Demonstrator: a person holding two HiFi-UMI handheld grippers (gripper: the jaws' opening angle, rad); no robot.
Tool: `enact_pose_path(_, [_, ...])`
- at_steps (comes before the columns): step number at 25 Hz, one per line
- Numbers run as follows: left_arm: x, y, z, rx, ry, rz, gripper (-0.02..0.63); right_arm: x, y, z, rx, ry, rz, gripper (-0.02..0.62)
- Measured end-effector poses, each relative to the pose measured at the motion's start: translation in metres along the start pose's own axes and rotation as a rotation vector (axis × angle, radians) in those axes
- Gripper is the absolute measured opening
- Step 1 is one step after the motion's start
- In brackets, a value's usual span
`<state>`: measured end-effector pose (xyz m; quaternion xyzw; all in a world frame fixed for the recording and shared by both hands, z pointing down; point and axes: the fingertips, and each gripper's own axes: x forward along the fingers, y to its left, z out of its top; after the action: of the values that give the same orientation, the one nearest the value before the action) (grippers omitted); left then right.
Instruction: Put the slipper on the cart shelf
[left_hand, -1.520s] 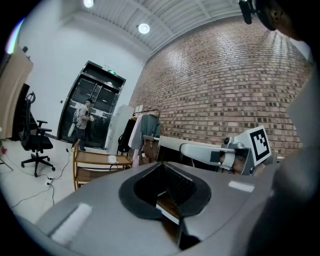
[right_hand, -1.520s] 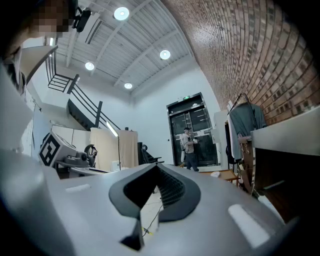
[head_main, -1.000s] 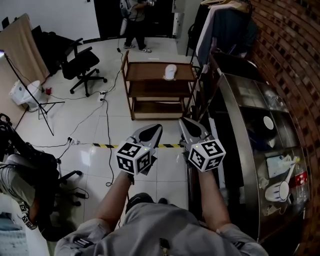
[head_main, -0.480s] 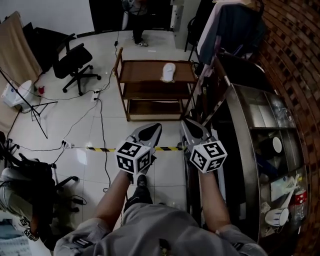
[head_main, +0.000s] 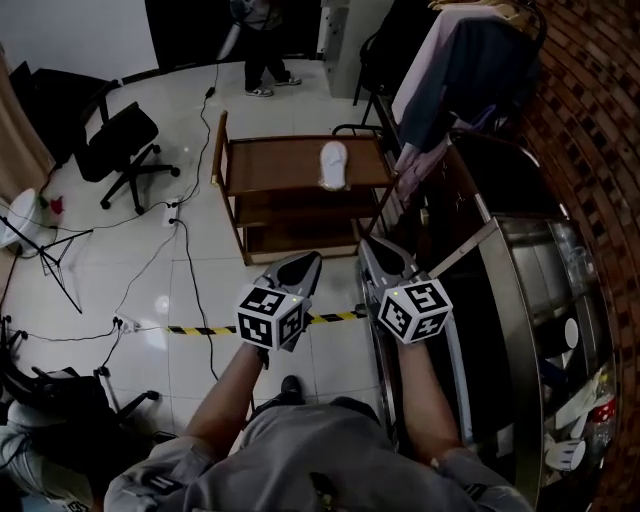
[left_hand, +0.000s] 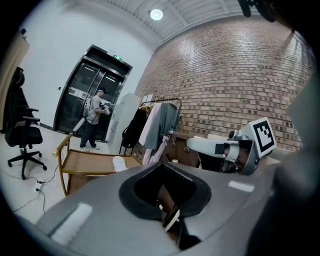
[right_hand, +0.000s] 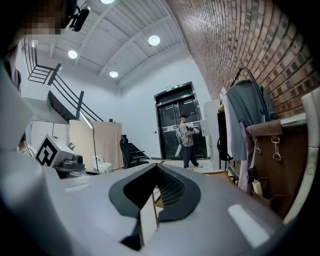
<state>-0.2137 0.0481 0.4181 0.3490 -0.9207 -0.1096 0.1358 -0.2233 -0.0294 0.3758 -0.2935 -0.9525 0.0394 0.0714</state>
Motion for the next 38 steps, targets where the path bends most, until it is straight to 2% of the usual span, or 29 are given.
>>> enact_pose_path(9, [0.052, 0.071, 0.024, -0.006, 0.016, -0.011, 0.006, 0.081, -0.035, -0.001, 0.017, 0.032, -0.020, 0.000])
enact_pose_path(17, [0.119, 0.125, 0.031, 0.005, 0.044, 0.046, 0.006, 0.152, -0.094, -0.007, 0.013, 0.046, -0.013, 0.000])
enact_pose_path(23, [0.180, 0.151, 0.039, 0.010, 0.081, 0.081, 0.006, 0.200, -0.151, -0.021, -0.018, 0.108, -0.007, 0.000])
enact_pose_path(32, [0.245, 0.191, 0.029, -0.007, 0.152, 0.108, 0.006, 0.240, -0.204, -0.048, 0.004, 0.175, -0.005, 0.000])
enact_pose_path(38, [0.286, 0.224, 0.016, -0.003, 0.219, 0.070, 0.006, 0.257, -0.226, -0.071, -0.005, 0.242, -0.074, 0.000])
